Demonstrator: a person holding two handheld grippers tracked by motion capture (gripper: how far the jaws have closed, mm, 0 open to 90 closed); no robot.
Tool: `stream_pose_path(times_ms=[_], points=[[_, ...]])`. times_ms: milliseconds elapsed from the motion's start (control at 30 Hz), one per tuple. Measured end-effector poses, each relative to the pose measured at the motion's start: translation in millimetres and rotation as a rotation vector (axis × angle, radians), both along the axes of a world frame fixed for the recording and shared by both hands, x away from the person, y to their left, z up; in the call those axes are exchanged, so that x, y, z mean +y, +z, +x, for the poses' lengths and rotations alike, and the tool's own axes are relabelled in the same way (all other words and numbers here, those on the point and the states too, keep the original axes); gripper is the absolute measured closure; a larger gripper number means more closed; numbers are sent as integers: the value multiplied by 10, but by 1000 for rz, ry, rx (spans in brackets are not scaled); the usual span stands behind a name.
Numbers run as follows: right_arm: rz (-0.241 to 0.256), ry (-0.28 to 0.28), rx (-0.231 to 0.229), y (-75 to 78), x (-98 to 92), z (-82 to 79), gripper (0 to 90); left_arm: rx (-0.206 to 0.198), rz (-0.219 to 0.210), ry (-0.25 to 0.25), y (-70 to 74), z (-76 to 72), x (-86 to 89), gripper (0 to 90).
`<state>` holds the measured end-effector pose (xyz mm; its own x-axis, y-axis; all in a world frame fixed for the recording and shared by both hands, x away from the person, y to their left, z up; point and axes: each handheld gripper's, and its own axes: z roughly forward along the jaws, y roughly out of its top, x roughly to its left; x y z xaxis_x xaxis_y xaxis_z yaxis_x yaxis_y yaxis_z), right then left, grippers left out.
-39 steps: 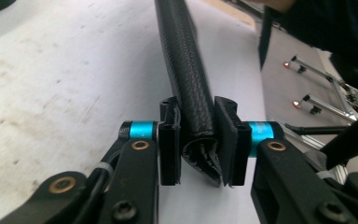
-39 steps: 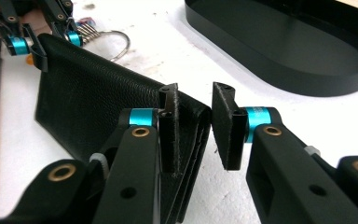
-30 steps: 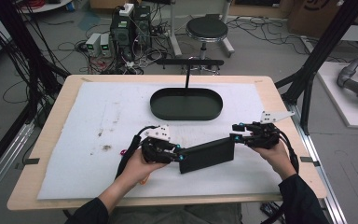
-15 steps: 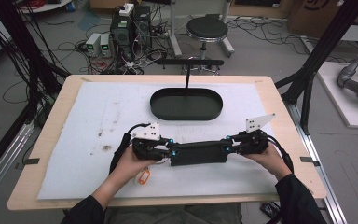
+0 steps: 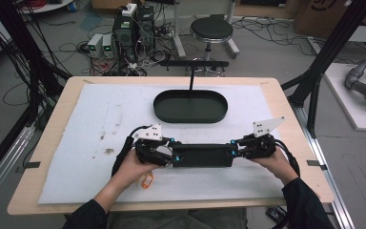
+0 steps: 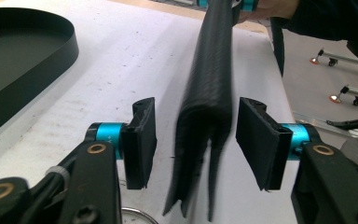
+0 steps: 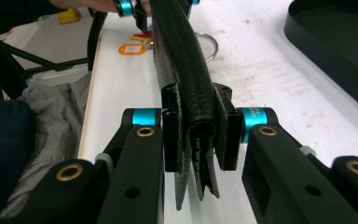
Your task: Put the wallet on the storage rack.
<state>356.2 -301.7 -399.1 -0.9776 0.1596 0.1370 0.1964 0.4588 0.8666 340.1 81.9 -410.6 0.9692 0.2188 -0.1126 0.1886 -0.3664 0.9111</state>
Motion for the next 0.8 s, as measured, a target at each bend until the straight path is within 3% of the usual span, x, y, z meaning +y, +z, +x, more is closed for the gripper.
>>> stream_pose_path(times_ms=[67,133,333,533,567,600,667,700,800], points=[[1,-2,-2,18,17,-6,767,-25,-2,-19,17,-22,7,667],[8,-3,-8,20,24,-1,765,-31,-18,-32,31,-28,28,706],[24,-14,-15,32,31,0,745,-48,-21,-26,77,-31,47,733],[54,-62,-30,57,22,2,597,-76,-32,-12,181,-32,66,737],[59,-102,-45,70,3,3,499,-79,-35,-6,194,-27,74,737],[62,-127,-50,78,-15,5,466,-81,-32,-4,213,-16,82,737],[72,-147,-60,87,-38,14,449,-92,-32,10,261,-2,95,738],[91,-195,-68,114,-99,18,393,-99,-33,19,289,3,107,738],[118,-303,-83,139,-206,43,340,-126,-47,49,409,29,179,737]])
